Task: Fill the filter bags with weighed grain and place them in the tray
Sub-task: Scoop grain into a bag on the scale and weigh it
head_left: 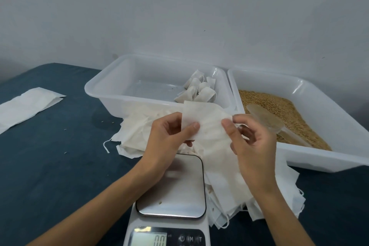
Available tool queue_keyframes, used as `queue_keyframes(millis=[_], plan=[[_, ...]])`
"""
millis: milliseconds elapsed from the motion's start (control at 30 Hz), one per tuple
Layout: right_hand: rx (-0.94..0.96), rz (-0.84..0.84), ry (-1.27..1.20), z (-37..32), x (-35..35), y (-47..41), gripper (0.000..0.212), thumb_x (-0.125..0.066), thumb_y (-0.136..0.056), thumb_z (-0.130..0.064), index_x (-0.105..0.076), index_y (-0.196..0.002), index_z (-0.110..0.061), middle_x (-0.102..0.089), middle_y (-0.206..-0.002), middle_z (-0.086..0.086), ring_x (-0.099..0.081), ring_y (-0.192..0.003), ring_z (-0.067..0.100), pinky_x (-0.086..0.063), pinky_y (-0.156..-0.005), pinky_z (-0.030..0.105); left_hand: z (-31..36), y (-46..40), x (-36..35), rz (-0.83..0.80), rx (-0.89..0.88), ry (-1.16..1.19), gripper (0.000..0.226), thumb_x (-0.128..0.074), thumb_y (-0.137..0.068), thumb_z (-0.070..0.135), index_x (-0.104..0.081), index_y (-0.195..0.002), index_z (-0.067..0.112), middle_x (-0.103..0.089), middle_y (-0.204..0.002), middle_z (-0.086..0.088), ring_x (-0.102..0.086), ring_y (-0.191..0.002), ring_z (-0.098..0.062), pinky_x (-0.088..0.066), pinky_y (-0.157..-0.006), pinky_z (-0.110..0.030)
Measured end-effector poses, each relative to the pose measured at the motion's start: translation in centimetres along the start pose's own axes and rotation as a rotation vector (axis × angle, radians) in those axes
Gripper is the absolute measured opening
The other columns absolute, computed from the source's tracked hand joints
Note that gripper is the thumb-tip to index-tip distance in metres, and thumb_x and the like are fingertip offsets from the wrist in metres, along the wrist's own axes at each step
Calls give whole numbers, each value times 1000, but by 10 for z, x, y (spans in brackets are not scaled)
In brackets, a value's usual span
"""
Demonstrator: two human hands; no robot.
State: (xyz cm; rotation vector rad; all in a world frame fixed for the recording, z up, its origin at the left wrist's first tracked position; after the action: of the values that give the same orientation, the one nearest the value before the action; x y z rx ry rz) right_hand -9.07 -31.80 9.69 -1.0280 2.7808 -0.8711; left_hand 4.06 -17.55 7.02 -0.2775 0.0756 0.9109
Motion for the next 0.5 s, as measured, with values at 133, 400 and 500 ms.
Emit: queue_keyframes(millis=[133,400,500], plan=[[-41,34,-128,-2,1,1,6,-76,-89,-30,-71,-92,-30,-67,-81,-8,-45,-48,13,-39,-46,26,1,-1,2,16,-8,18,19,-74,-92,10,-74,-101,-7,-73,-96,-28,-63,-76,-27,-55,-65,-29],[-106,-136,-209,0,-7,0,28,-69,-95,-32,-69,-90,-5,-67,-83,19,-60,-46,27,-45,-45,34,0,0,-3,-12,-21,14,18,-69,-95,14,-74,-91,-3,-71,-78,-10,-62,-70,-18,-56,-63,-26],[-100,-45,-185,3,1,-2,30,-65,-99,-31,-67,-87,-4,-71,-79,14,-62,-43,28,-45,-45,33,0,-4,4,72,-7,20,22,-66,-98,11,-69,-87,-8,-62,-68,-4,-56,-62,-14,-56,-64,-27]])
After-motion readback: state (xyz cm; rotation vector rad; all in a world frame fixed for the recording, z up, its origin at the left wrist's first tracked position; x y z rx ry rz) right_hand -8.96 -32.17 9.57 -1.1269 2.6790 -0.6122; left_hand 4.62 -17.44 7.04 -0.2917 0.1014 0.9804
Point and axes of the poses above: each hand's wrist, its own y-axis away from the middle knuckle, its own x-axis out of the back of the hand, z = x × y, the point moved 5 cm from there along -y, towards the middle knuckle
